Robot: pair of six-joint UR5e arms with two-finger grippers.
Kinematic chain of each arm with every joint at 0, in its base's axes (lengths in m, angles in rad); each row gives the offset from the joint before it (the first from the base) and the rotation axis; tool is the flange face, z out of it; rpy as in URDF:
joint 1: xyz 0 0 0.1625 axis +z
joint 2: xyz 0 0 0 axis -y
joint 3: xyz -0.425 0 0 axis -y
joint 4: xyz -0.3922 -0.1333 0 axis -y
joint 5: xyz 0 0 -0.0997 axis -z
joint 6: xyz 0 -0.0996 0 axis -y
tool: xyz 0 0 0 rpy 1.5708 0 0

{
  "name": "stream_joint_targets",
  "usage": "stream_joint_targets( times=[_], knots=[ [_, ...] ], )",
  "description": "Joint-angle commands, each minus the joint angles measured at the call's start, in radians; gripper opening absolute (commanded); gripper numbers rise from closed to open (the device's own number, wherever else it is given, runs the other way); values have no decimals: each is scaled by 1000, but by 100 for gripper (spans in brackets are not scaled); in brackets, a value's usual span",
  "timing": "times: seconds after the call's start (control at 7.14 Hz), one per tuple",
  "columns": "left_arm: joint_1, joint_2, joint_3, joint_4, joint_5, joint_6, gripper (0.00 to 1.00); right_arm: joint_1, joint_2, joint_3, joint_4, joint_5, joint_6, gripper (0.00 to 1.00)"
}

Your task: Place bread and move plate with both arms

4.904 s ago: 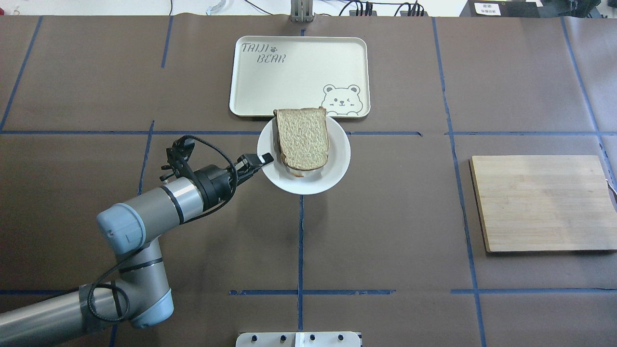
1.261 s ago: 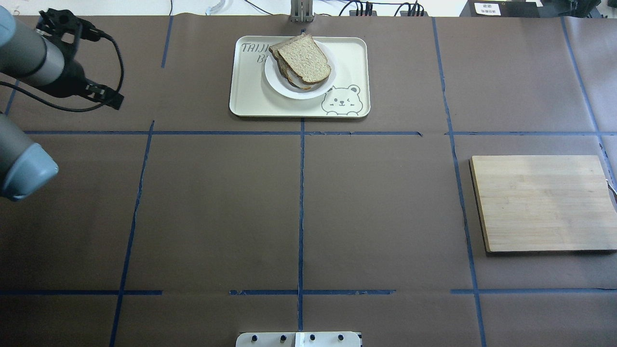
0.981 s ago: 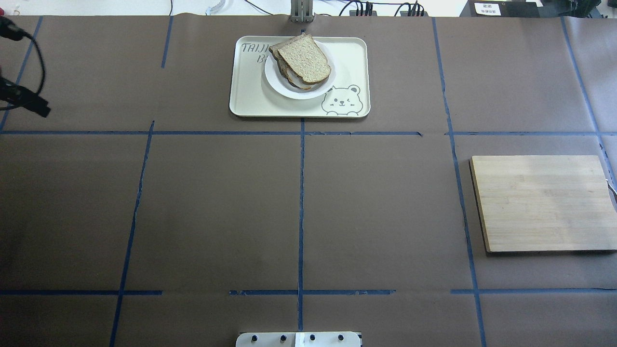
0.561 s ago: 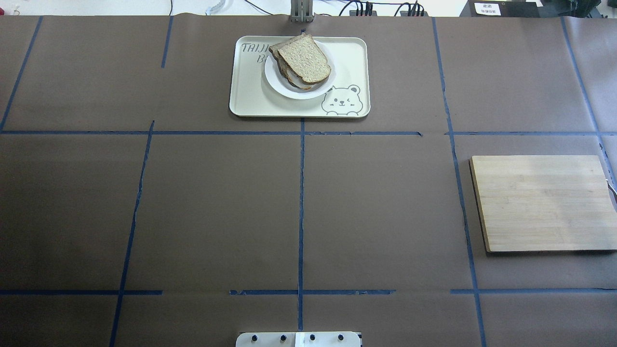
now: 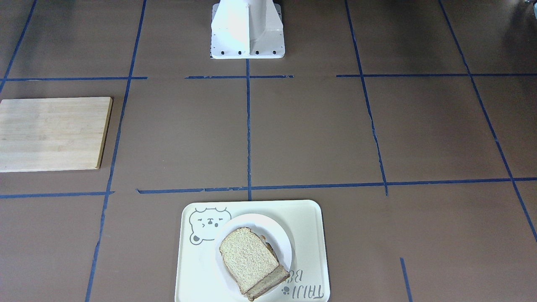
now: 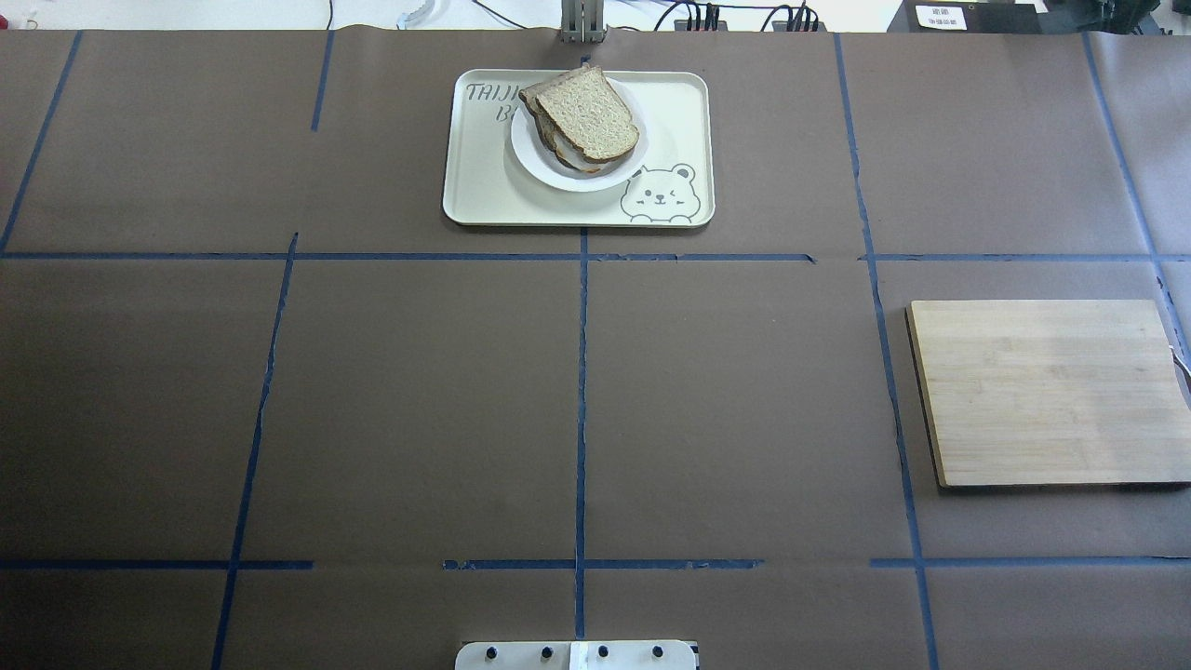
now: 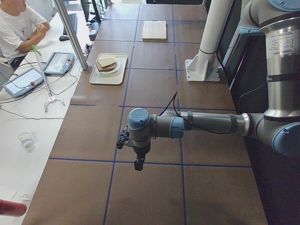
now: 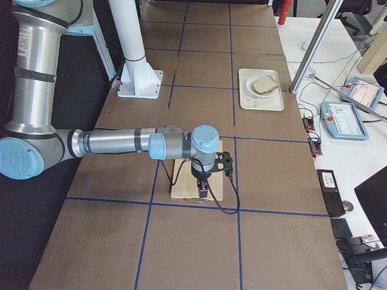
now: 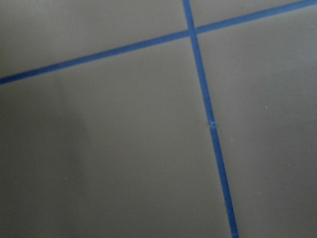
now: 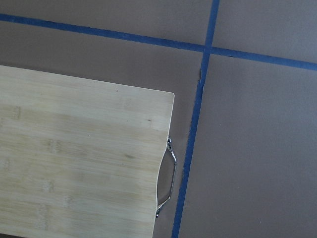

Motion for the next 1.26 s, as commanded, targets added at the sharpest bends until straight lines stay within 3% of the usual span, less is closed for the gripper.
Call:
stream_joint_targets(
  times=[0.0, 1.12],
  knots=[
    [1, -3, 17, 0, -134, -3, 100, 1, -3, 0, -1, 3, 1, 100],
    [1, -5, -6, -2, -136, 1, 100, -1, -3, -15, 1, 4, 0, 100]
  ],
)
